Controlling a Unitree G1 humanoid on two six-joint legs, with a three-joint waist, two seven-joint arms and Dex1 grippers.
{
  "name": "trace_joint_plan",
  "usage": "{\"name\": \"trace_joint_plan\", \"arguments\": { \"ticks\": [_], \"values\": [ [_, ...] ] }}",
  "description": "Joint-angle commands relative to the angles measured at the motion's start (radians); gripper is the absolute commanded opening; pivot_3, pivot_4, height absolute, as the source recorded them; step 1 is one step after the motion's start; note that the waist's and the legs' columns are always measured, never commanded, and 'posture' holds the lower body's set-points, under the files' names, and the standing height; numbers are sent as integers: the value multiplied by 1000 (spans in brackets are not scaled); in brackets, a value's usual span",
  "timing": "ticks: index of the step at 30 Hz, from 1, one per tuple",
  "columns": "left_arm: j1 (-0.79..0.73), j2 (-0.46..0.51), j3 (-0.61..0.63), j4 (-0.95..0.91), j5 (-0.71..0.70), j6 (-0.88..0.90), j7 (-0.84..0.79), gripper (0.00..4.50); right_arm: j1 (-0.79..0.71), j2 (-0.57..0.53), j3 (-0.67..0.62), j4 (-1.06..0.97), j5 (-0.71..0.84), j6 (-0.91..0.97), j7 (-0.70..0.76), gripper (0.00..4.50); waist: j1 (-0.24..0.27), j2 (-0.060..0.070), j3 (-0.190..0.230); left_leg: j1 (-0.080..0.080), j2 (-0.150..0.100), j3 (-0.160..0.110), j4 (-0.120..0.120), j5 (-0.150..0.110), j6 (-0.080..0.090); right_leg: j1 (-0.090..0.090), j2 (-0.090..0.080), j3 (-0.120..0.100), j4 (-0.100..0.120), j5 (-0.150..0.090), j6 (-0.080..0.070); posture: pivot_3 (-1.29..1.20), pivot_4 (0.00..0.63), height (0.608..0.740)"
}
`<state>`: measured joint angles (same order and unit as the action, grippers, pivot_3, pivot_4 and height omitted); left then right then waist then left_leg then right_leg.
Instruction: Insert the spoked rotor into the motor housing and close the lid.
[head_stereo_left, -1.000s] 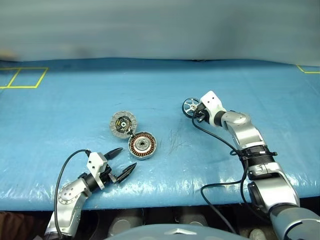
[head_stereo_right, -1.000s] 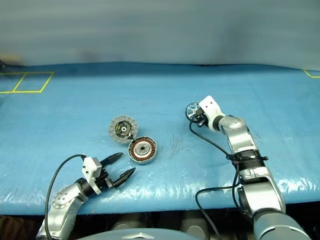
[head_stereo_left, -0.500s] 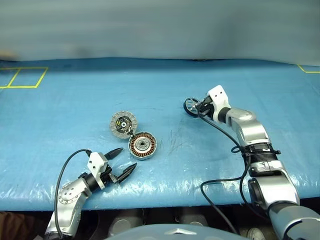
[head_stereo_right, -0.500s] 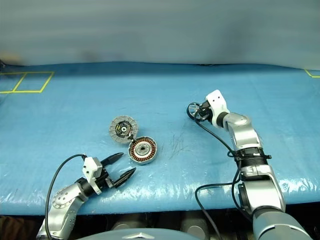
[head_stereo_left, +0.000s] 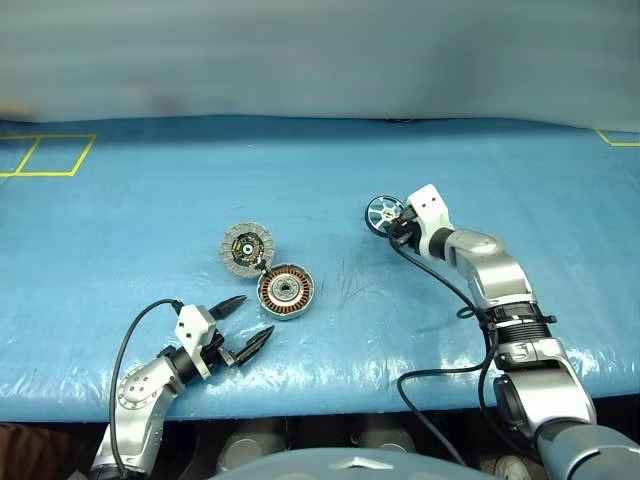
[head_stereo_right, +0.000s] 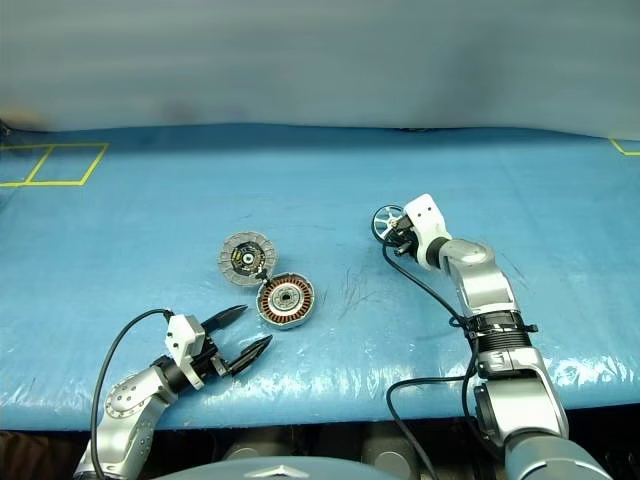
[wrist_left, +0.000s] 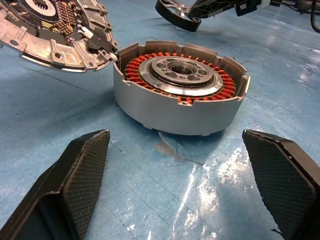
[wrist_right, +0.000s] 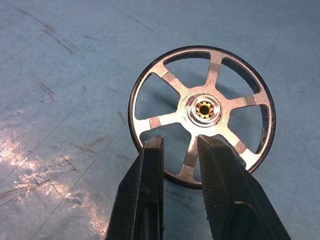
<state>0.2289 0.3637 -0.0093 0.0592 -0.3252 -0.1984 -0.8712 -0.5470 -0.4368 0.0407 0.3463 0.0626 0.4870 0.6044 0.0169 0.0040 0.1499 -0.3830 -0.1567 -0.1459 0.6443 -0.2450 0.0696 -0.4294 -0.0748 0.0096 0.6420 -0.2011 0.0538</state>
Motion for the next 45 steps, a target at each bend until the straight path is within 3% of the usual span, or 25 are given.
{"name": "trace_joint_plan", "arguments": {
  "ticks": [1,13,17,22,26,30,35,45],
  "values": [
    [5,3,3,-7,1,-6,3,4500,7,-2,-18,-21,10,9,-13,1061,0,0,0,0,0,0,0,0,0,0,0,0,0,0,0,0,150,740],
    [-3,9,4,-15,-4,2,-3,4500,-47,22,-33,108,24,-16,-37,1061,-1,0,0,0,0,1,0,0,0,0,0,0,0,0,0,0,150,740],
    [-2,10,5,-16,-5,1,-4,4500,-49,26,-39,118,37,-21,-33,185,-1,0,0,0,0,1,0,0,0,0,0,0,0,0,0,0,150,740],
    [-6,11,6,-17,-13,-2,-15,4500,21,30,-79,7,96,-39,-4,27,2,0,0,0,0,1,0,0,0,0,0,0,0,0,0,0,150,740],
    [-9,18,-1,-16,-30,6,-50,4500,153,37,-116,-209,245,-54,143,27,1,0,0,-1,1,1,0,-1,0,0,0,1,0,0,0,0,150,740],
    [-12,23,-2,-15,-36,17,-72,4500,276,9,-71,-407,364,11,293,27,-1,1,0,-1,1,1,0,-4,1,0,1,1,-1,0,0,0,150,740],
    [-18,32,-2,-15,-38,24,-89,4500,324,4,11,-523,426,66,365,27,-3,0,0,-1,3,2,2,-4,1,0,3,1,-2,0,0,0,150,740],
    [-30,43,-10,-12,-23,30,-99,4500,262,48,198,-497,311,20,325,27,-1,0,0,-1,6,3,2,-4,0,0,5,1,-2,0,0,0,150,740]
  ]
}}
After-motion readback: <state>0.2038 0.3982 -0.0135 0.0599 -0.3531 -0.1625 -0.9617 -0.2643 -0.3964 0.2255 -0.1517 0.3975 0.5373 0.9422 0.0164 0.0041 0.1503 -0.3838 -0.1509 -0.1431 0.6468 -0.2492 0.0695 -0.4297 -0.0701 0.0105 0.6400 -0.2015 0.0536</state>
